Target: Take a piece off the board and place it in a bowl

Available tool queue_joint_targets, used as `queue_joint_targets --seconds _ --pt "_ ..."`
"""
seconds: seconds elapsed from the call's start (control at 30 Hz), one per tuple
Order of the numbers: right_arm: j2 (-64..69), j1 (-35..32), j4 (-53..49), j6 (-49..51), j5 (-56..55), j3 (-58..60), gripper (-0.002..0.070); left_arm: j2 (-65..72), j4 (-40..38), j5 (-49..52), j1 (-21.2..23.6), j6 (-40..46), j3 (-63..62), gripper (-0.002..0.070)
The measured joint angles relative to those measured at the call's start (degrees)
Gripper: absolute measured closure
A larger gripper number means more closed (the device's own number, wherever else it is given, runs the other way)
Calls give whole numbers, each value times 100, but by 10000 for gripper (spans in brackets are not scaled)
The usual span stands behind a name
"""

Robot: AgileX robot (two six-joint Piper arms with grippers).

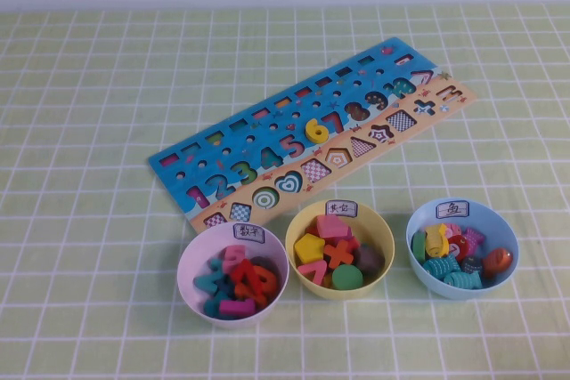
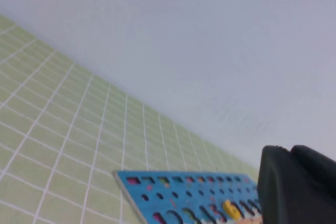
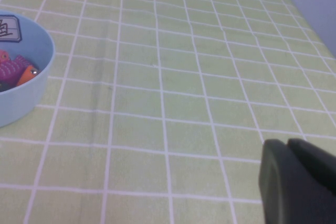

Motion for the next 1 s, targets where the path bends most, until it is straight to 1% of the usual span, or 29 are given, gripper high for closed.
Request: queue_joint_targets --seconds 0.13,0.23,0.4,0.53,0.63,0.77,1.0 --pt "0 0 0 0 0 0 694 774 654 1132 0 368 -1023 679" --pt "0 0 0 0 0 0 694 1789 1006 2092 0 732 -1871 680" --pt "0 0 0 0 0 0 694 3623 1172 3565 0 1745 -3307 679" --pt "0 0 0 0 0 0 694 5184 1338 4280 -42 2334 -4436 679" --pt "0 0 0 0 0 0 694 6227 1726 4707 -358 2374 -5444 679" --pt "0 0 0 0 0 0 694 7509 2105 5385 -917 2337 -6702 679" --pt "0 0 0 0 0 0 694 9655 2892 6561 -1734 1946 -8973 680"
